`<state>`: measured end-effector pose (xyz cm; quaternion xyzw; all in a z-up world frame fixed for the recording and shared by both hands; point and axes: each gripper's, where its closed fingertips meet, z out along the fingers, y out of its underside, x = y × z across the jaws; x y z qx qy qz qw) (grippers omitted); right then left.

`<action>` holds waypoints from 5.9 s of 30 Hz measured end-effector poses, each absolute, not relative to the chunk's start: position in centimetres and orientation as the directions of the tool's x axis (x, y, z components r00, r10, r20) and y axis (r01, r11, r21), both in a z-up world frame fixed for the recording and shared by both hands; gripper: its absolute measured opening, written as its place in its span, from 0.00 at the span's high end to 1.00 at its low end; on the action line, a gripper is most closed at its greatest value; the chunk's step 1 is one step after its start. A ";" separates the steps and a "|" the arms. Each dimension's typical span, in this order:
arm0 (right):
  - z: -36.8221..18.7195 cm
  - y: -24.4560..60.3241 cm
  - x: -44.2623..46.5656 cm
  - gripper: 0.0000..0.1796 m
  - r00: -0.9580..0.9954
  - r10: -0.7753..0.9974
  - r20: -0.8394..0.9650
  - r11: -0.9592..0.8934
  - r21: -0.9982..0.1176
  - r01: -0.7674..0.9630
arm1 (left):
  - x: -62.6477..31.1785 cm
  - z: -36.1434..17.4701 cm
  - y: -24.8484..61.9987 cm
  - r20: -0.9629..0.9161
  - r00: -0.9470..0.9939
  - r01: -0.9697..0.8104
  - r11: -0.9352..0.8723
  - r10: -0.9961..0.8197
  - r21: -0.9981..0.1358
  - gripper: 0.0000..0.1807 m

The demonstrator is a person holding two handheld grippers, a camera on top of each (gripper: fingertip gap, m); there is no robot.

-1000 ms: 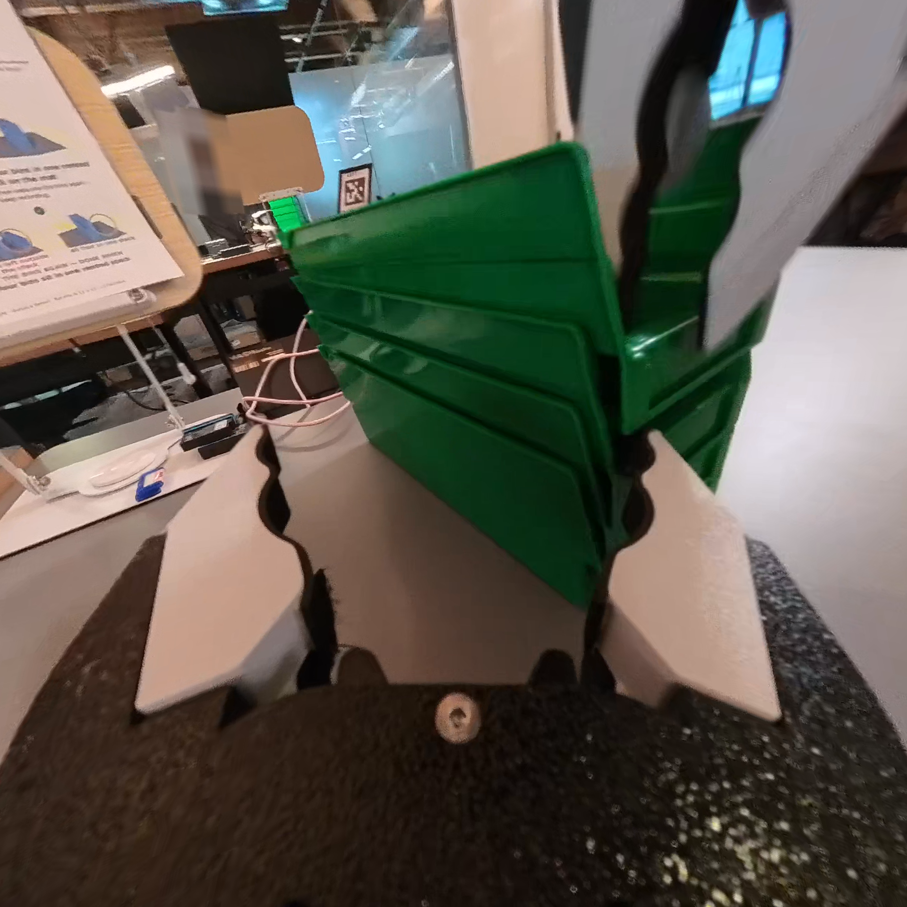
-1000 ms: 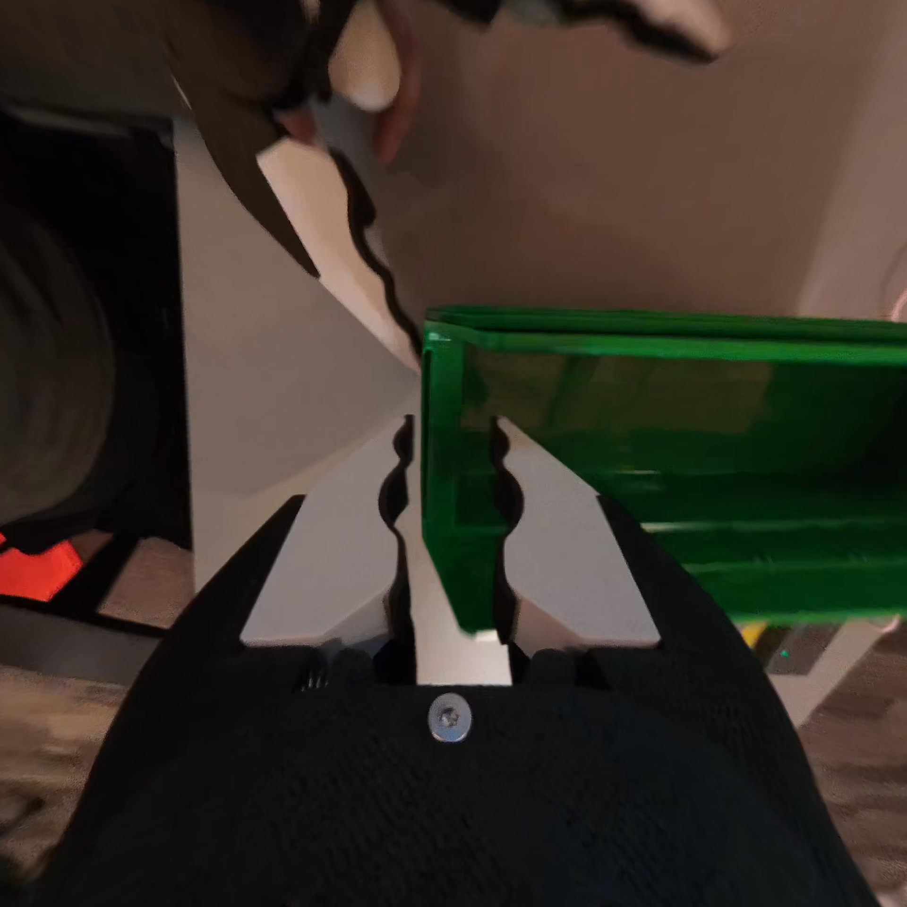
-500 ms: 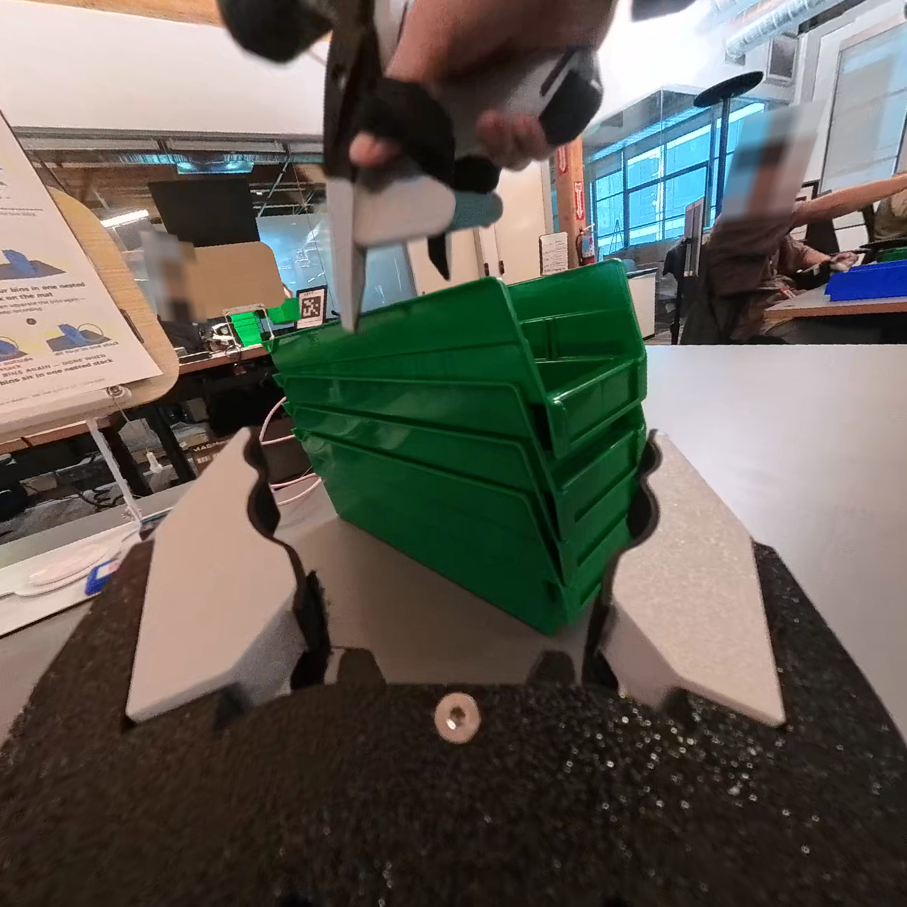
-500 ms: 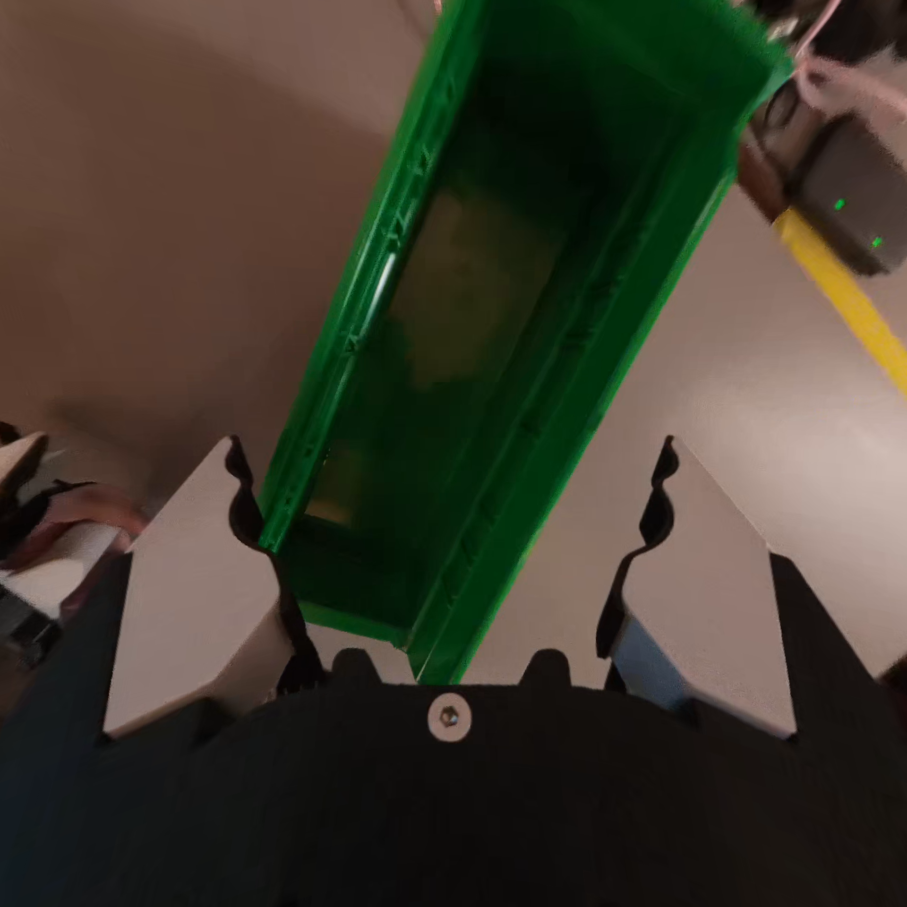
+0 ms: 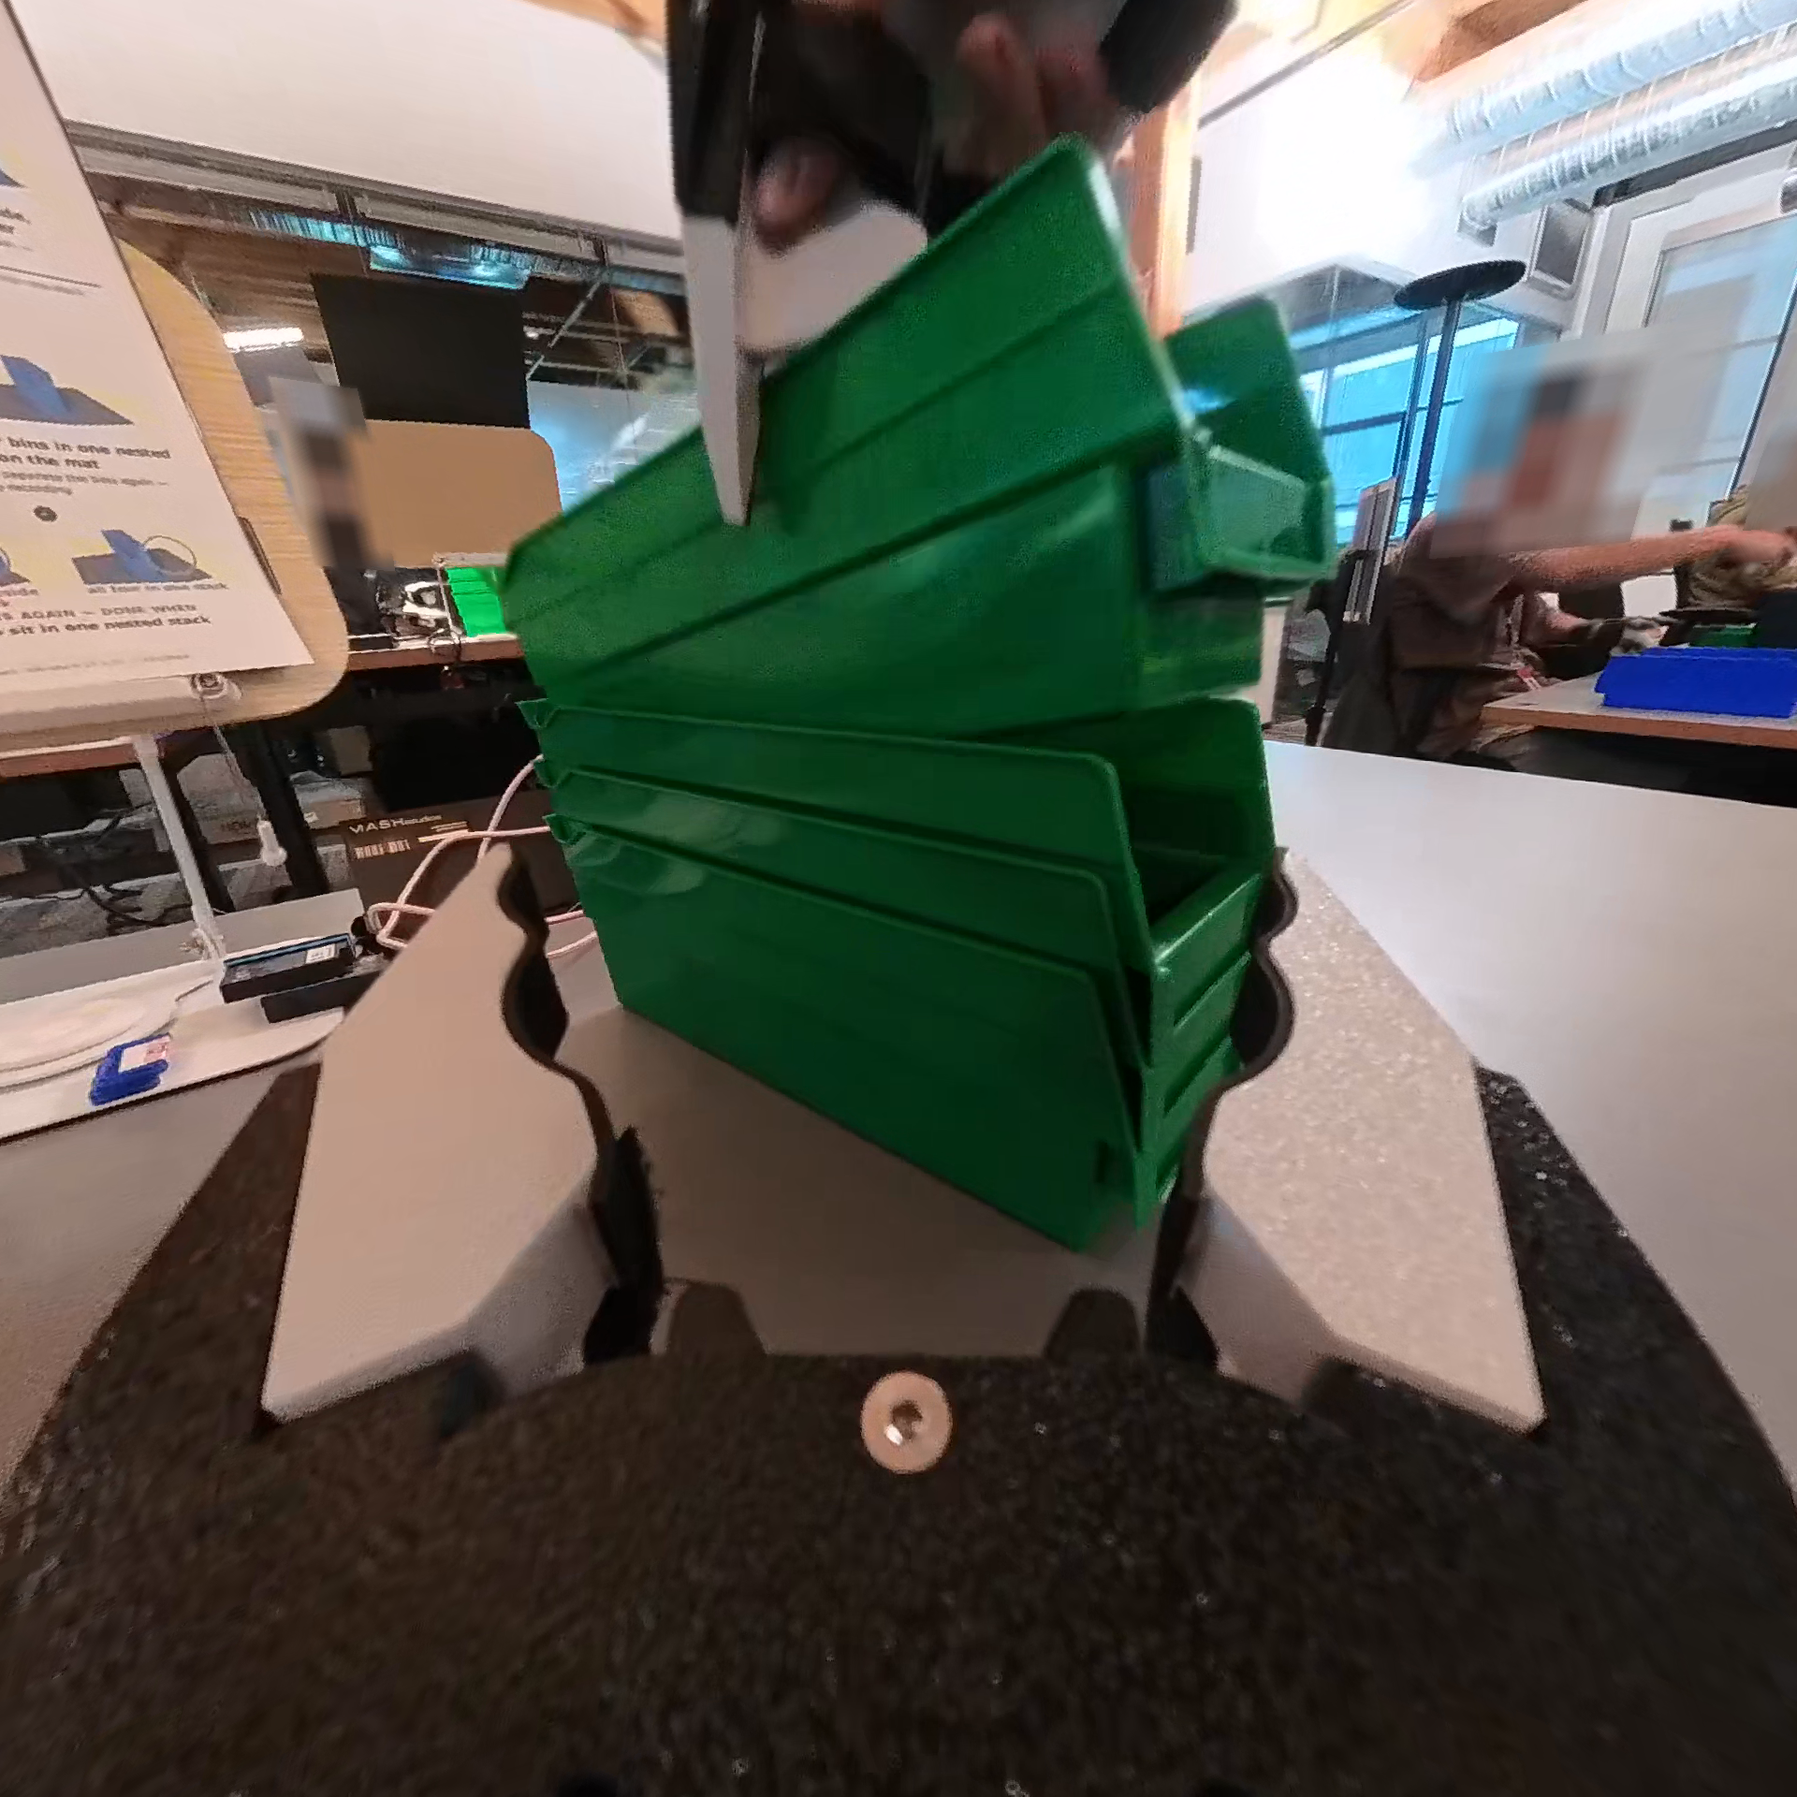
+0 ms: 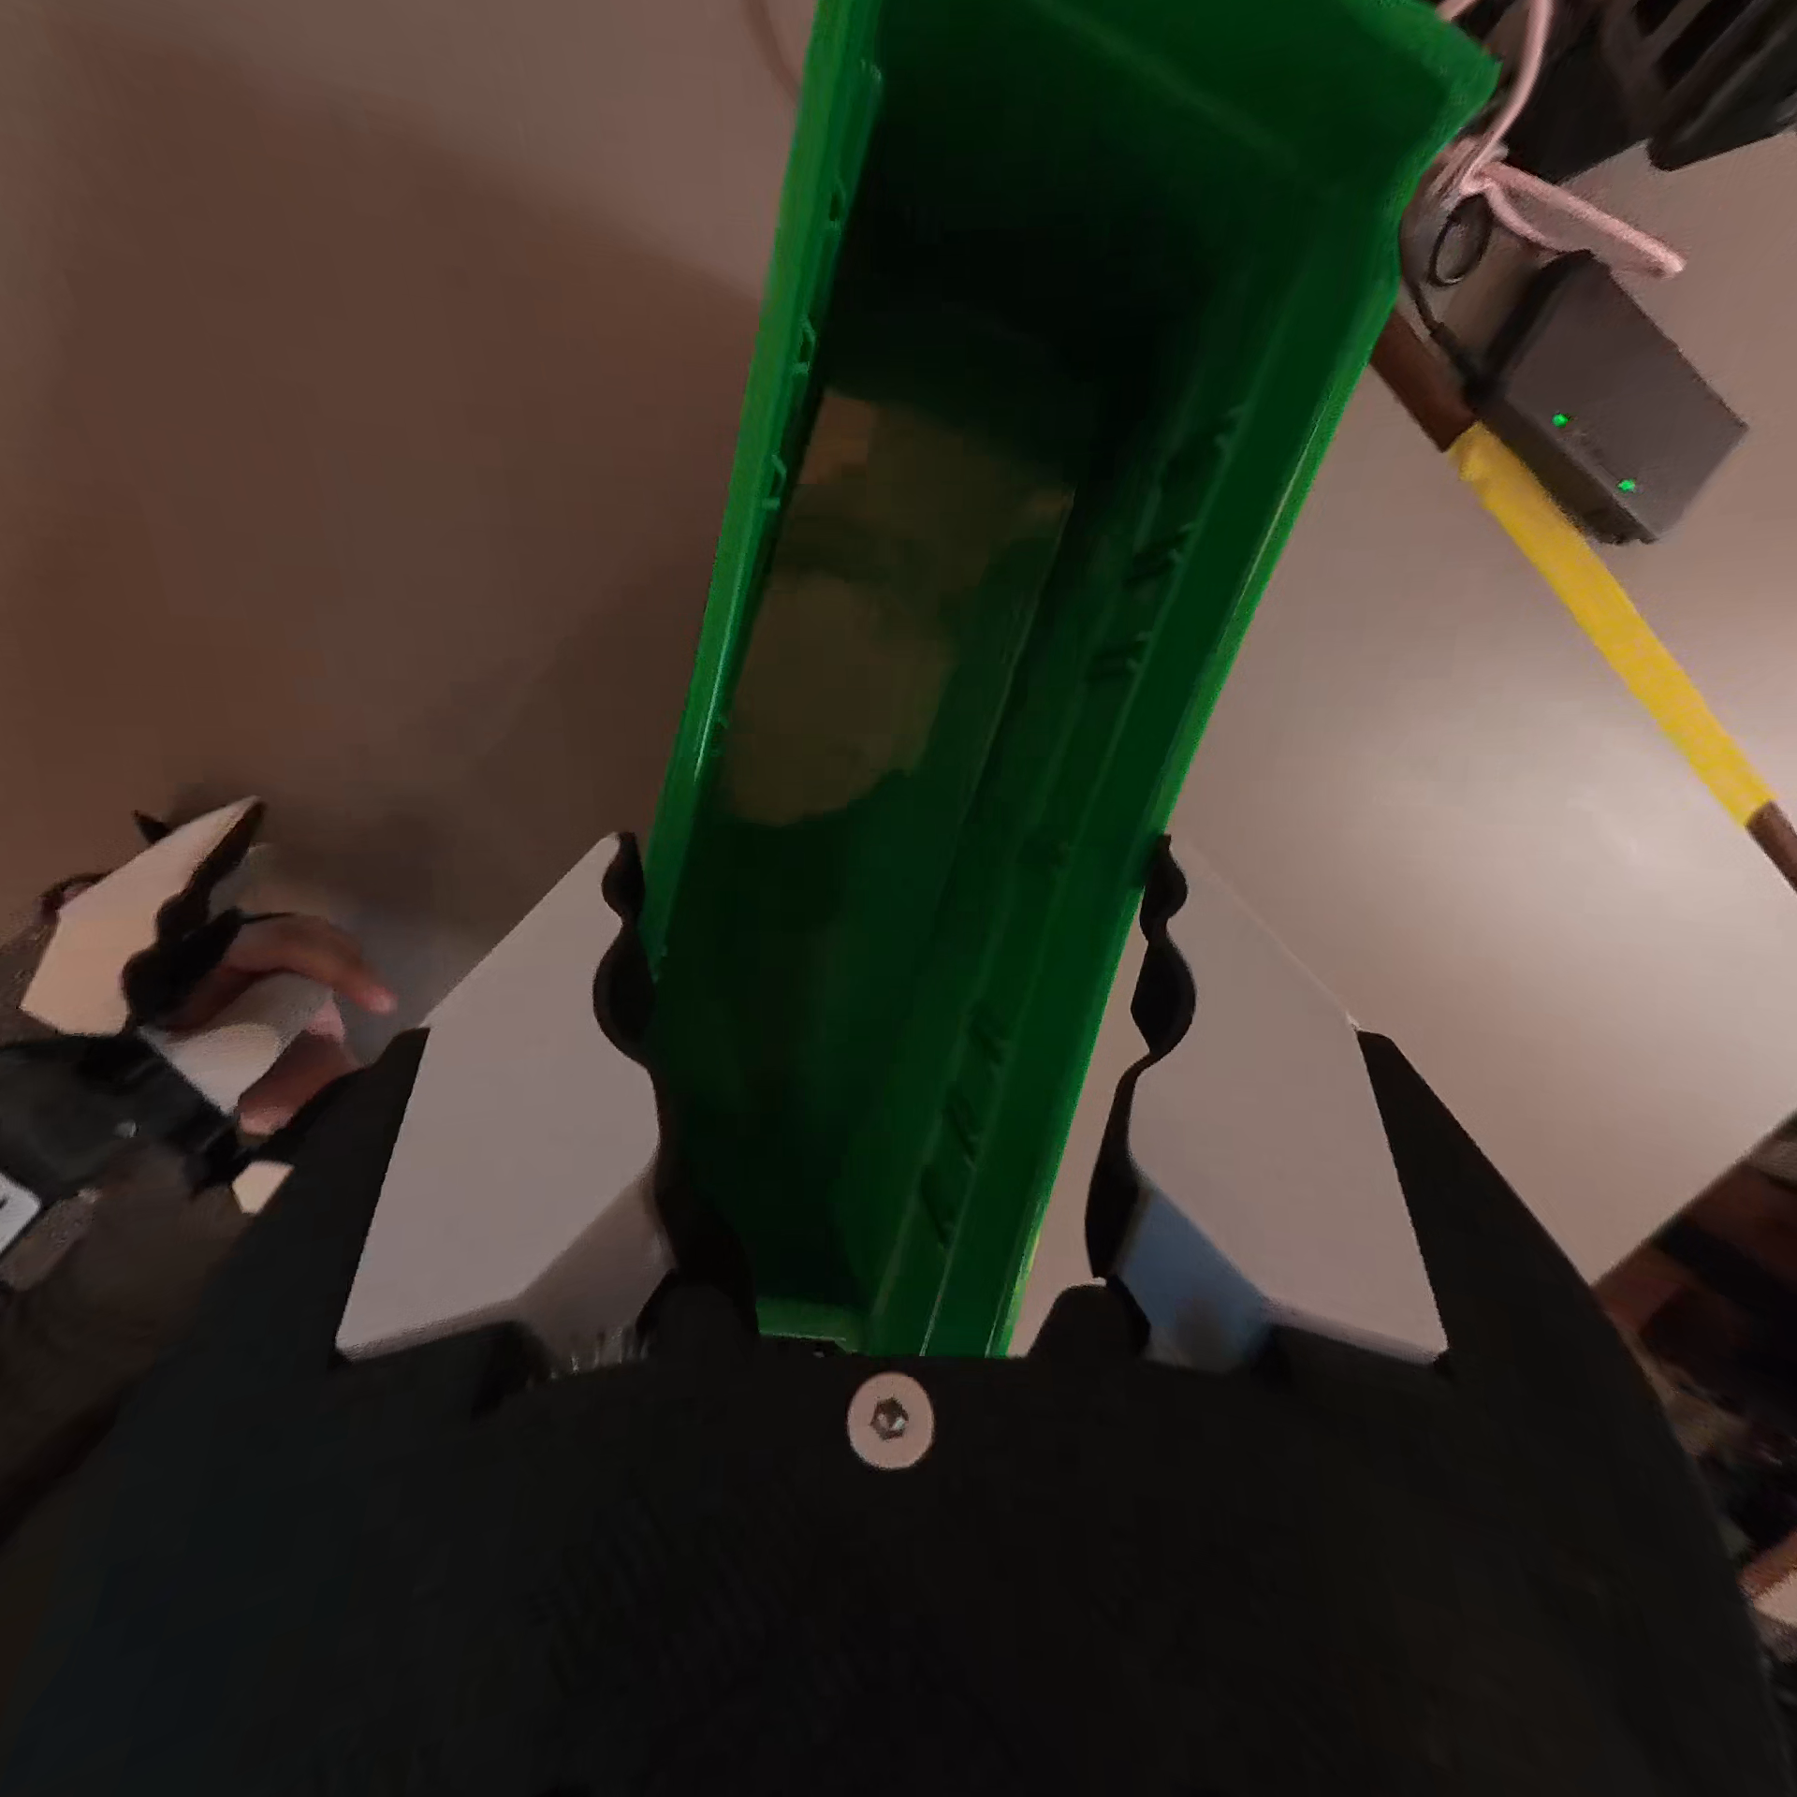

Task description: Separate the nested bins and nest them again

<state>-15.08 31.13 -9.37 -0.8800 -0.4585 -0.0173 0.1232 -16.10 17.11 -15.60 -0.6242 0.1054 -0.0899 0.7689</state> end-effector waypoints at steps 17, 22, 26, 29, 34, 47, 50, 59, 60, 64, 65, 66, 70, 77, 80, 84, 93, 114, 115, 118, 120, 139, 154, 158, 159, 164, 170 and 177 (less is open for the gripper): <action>-4.9 40.4 10.4 0.44 0.825 0.545 0.146 -0.729 -0.402 0.553 | -16.9 -15.9 17.2 0.045 0.955 0.103 0.184 -0.294 -0.978 0.23; -10.2 43.0 22.4 0.45 0.889 0.439 0.134 -0.800 -0.391 0.454 | -17.5 -16.0 17.2 0.086 0.952 0.143 0.180 -0.294 -0.973 0.23; -14.0 45.0 30.2 0.46 0.923 0.365 0.123 -0.829 -0.409 0.383 | -19.0 -15.5 17.2 0.106 0.972 0.152 0.215 -0.211 -0.965 0.19; -16.5 46.0 34.4 0.46 0.913 0.384 0.137 -0.832 -0.377 0.406 | -19.7 -16.0 17.4 0.075 0.985 0.105 0.195 -0.155 -0.975 0.18; -19.4 47.7 38.7 0.45 0.913 0.383 0.141 -0.846 -0.344 0.408 | -20.2 -16.5 17.7 0.079 0.988 0.101 0.171 -0.130 -0.980 0.19; -23.2 49.0 40.7 0.32 0.915 0.385 0.123 -0.821 -0.408 0.400 | -21.8 -17.2 17.6 0.216 0.967 0.236 0.157 -0.137 -0.959 0.20; -21.5 49.2 39.6 0.27 0.918 0.369 0.149 -0.768 -0.508 0.391 | -21.5 -17.4 17.8 0.220 0.963 0.242 0.144 -0.153 -0.959 0.19; -12.4 40.6 22.4 0.35 0.705 0.690 -0.165 -0.179 -0.982 -0.054 | -20.9 -17.6 17.8 0.206 0.963 0.229 0.126 -0.173 -0.965 0.33; -12.8 40.5 21.4 0.36 0.701 0.689 -0.185 -0.152 -0.982 -0.110 | -21.1 -17.5 17.7 0.191 0.970 0.212 0.134 -0.152 -0.968 0.34; -16.4 41.6 20.8 0.36 0.772 0.541 -0.335 -0.147 -0.941 -0.305 | -22.6 -17.7 17.5 0.159 0.987 0.163 0.139 -0.033 -0.977 0.34; -16.6 41.4 20.4 0.36 0.753 0.547 -0.365 -0.164 -0.929 -0.331 | -23.1 -17.9 17.5 0.159 0.987 0.158 0.136 -0.007 -0.978 0.34; -16.6 41.2 20.1 0.37 0.741 0.553 -0.380 -0.164 -0.922 -0.350 | -23.4 -18.0 17.4 0.162 0.987 0.159 0.132 0.011 -0.978 0.34; -17.2 40.5 18.5 0.43 0.704 0.578 -0.413 -0.179 -0.906 -0.384 | -23.9 -18.5 17.4 0.213 0.977 0.209 0.124 0.020 -0.970 0.34; -18.7 36.6 12.4 0.58 0.495 0.739 -0.457 -0.347 -0.888 -0.302 | -21.8 -15.8 15.6 0.169 0.977 0.198 0.254 -0.133 -0.947 0.70; -19.4 36.8 12.2 0.62 0.548 0.733 -0.403 -0.312 -0.915 -0.255 | -21.7 -16.0 15.6 0.169 0.975 0.200 0.243 -0.142 -0.949 0.73; -20.4 36.6 11.6 0.83 0.591 0.754 -0.287 -0.242 -0.958 -0.156 | -21.3 -16.2 15.8 0.190 0.965 0.229 0.227 -0.180 -0.947 0.76; -21.6 34.7 9.2 0.88 0.588 0.809 0.025 -0.037 -0.995 0.093 | -23.0 -19.2 17.1 0.096 0.995 0.094 0.055 0.030 -0.994 1.00; -21.4 35.3 9.8 0.91 0.650 0.676 0.346 0.191 -0.935 0.298 | -21.1 -22.5 18.8 -0.026 0.999 -0.022 -0.159 0.024 -0.987 1.00; -21.6 35.4 9.7 0.91 0.646 0.678 0.351 0.190 -0.933 0.307 | -21.1 -22.5 18.9 -0.021 1.000 -0.017 -0.160 0.022 -0.987 1.00; -21.0 35.0 9.3 0.87 0.633 0.702 0.327 0.210 -0.944 0.254 | -20.9 -22.7 19.0 -0.012 1.000 -0.010 -0.166 0.009 -0.986 1.00; -19.5 34.3 8.6 0.76 0.631 0.742 0.227 0.172 -0.974 0.148 | -20.9 -22.7 19.0 -0.014 1.000 -0.013 -0.169 0.004 -0.986 1.00; -18.6 31.5 -16.6 0.11 0.388 0.908 -0.158 -0.418 -0.380 0.825 | -19.3 -21.8 18.4 0.131 0.985 0.119 -0.102 -0.110 -0.988 1.00; -18.0 32.3 -15.5 0.35 0.402 0.915 -0.036 -0.404 -0.117 0.907 | -19.0 -21.9 18.4 0.168 0.976 0.154 -0.106 -0.140 -0.982 1.00; -16.3 32.8 -15.5 0.40 0.408 0.912 -0.048 -0.411 -0.156 0.898 | -19.0 -21.9 18.4 0.177 0.973 0.162 -0.111 -0.145 -0.981 1.00; -16.1 32.8 -15.3 0.41 0.412 0.909 -0.063 -0.416 -0.156 0.896 | -19.0 -21.9 18.4 0.180 0.973 0.165 -0.111 -0.147 -0.980 1.00; -15.9 32.8 -14.8 0.43 0.410 0.909 -0.077 -0.417 -0.154 0.896 | -18.9 -22.0 18.5 0.186 0.970 0.170 -0.117 -0.153 -0.979 1.00; -15.5 32.1 -14.2 0.44 0.338 0.939 -0.067 -0.344 -0.118 0.932 | -18.8 -22.1 18.5 0.190 0.969 0.172 -0.122 -0.158 -0.978 1.00; -15.4 31.1 -13.8 0.44 0.277 0.959 -0.060 -0.281 -0.065 0.958 | -18.7 -22.0 18.4 0.202 0.966 0.183 -0.120 -0.165 -0.976 1.00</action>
